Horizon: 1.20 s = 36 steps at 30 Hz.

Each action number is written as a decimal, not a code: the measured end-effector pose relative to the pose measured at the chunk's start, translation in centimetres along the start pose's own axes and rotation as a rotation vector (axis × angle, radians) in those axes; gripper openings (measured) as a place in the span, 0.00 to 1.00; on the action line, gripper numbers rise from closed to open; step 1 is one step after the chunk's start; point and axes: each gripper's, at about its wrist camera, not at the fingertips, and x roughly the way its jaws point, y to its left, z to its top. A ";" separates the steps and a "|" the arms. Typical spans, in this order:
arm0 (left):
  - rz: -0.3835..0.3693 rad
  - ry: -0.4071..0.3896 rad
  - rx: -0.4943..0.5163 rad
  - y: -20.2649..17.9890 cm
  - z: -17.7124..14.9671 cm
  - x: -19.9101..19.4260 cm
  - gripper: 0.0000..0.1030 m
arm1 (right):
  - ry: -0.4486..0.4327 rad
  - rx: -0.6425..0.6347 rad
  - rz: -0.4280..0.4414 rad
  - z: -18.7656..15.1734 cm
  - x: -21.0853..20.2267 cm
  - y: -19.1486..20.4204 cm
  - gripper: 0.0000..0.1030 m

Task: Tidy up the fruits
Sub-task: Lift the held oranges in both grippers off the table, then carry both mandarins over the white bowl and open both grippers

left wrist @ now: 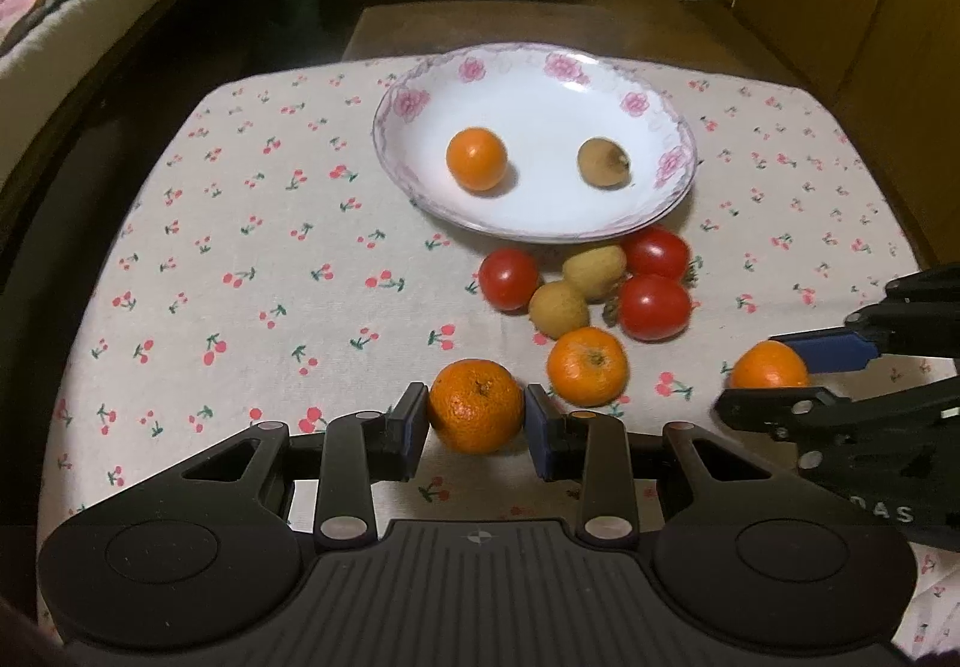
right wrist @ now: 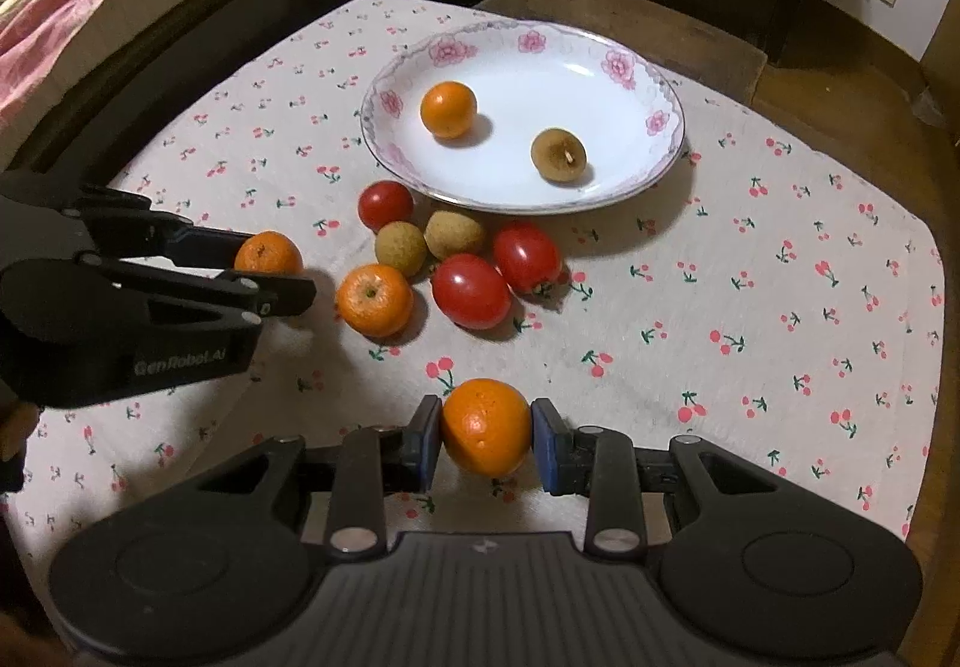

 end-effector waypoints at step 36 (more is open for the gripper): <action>-0.010 -0.067 -0.061 -0.9 6.4 0.7 0.40 | -0.145 0.085 -0.025 6.5 -0.7 -2.9 0.31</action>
